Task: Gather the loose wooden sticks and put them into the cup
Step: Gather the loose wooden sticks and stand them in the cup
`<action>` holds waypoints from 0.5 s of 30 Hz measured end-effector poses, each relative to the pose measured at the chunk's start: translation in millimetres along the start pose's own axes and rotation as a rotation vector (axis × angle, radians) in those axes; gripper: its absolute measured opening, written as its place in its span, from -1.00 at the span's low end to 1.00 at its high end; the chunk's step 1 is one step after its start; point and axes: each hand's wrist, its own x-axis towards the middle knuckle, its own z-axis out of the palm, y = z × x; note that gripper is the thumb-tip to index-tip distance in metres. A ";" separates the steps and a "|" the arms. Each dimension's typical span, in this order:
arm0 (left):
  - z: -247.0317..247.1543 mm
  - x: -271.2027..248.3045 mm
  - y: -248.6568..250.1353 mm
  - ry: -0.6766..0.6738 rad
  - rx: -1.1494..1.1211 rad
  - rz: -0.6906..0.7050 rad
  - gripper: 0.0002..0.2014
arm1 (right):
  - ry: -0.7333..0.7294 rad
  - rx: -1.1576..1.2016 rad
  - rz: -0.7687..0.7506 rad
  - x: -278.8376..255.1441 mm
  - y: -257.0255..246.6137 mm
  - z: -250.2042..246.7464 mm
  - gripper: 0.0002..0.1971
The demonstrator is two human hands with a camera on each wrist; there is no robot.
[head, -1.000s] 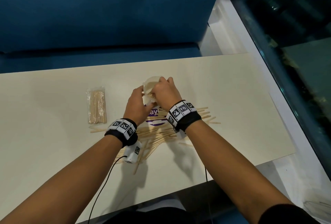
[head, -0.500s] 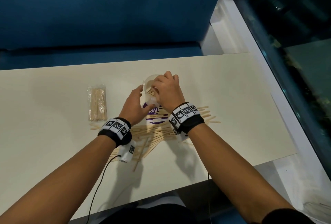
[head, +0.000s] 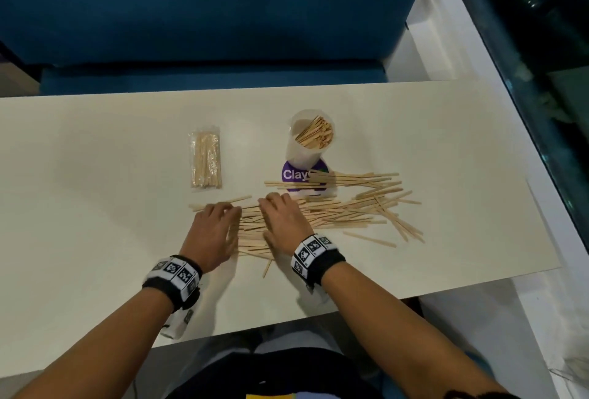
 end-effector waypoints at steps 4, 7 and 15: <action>3.7 18.8 9.1 0.031 -0.077 0.013 -0.43 | -0.003 -0.052 -0.032 12.7 3.0 -0.5 -0.53; 5.7 15.5 12.7 0.049 -0.130 -0.018 -0.53 | -0.004 -0.064 -0.057 16.4 -3.1 3.7 -0.70; 1.6 17.4 12.4 0.001 -0.097 -0.050 -0.62 | -0.007 -0.063 -0.119 19.6 -7.8 8.9 -0.86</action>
